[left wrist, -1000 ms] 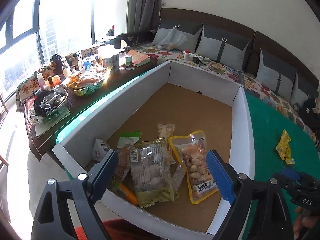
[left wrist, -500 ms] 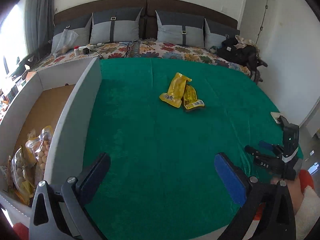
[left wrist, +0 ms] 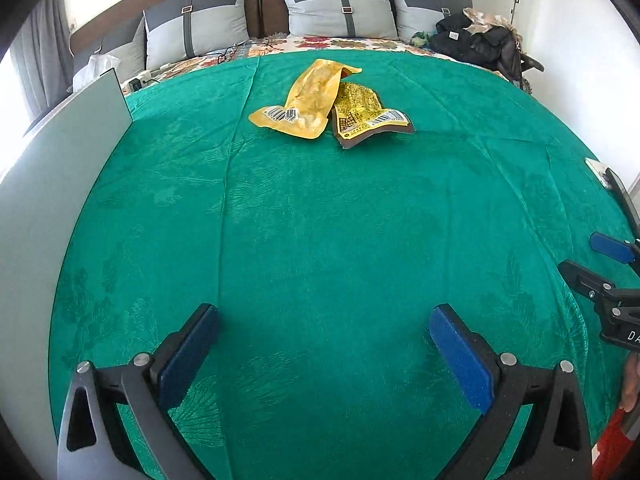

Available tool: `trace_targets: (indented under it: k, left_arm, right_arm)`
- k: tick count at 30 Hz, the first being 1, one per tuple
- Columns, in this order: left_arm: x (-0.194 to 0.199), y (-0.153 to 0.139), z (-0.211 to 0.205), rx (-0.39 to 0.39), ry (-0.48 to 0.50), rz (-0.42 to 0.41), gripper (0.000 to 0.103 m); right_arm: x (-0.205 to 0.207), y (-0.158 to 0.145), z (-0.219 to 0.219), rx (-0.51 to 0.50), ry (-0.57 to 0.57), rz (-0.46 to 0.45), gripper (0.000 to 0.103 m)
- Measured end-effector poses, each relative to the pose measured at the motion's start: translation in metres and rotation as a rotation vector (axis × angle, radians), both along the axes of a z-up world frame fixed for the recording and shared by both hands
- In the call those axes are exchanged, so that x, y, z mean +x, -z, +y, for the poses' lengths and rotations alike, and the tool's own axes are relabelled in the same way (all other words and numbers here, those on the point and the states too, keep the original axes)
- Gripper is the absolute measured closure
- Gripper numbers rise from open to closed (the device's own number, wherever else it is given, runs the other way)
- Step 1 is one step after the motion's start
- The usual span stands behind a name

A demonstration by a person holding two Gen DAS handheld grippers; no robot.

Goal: Organize snacks
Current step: 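Withdraw both tools from the box back over the cloth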

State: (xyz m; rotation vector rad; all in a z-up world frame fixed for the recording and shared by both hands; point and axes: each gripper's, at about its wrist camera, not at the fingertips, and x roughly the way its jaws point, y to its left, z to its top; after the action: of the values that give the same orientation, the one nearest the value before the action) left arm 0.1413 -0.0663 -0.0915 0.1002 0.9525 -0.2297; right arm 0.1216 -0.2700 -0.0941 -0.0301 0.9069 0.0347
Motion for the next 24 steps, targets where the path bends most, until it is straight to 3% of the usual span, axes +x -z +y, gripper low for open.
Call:
trace_targets:
  k: [24]
  left_arm:
    - [-0.0010, 0.0008, 0.0030, -0.002, -0.003, -0.005, 0.000]
  right_arm:
    - [-0.0005, 0.0006, 0.0004, -0.002, 0.000, 0.002, 0.009]
